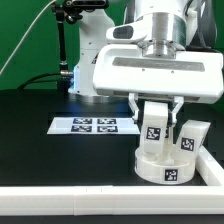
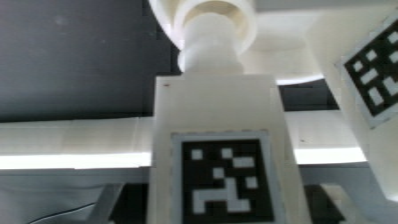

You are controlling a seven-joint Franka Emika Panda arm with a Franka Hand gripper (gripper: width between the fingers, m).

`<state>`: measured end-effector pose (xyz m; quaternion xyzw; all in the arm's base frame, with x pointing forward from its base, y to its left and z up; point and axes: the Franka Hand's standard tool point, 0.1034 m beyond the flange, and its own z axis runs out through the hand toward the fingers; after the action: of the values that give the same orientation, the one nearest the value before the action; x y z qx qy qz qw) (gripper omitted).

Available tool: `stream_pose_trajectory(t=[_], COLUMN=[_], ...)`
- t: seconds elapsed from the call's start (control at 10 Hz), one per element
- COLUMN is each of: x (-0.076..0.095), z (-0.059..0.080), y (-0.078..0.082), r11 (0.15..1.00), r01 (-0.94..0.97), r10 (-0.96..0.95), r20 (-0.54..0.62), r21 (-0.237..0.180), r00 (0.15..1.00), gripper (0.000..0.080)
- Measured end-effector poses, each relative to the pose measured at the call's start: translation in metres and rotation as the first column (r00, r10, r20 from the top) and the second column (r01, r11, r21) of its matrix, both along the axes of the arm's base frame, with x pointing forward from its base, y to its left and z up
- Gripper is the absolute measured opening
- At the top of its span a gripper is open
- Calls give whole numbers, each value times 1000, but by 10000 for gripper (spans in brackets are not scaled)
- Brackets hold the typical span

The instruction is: Assemble stool

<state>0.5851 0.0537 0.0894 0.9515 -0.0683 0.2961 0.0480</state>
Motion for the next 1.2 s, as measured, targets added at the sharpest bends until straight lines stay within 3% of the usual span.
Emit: stream_pose_trajectory(t=[0.5,1.2], x=[-6,-6], z=[-9,-9], y=[7,7], r11=[1000,1000], r01=[-1,-9], r10=[1,9], r20=[-10,-6], r21=[2,-5], r00=[1000,1000], gripper=[337,337])
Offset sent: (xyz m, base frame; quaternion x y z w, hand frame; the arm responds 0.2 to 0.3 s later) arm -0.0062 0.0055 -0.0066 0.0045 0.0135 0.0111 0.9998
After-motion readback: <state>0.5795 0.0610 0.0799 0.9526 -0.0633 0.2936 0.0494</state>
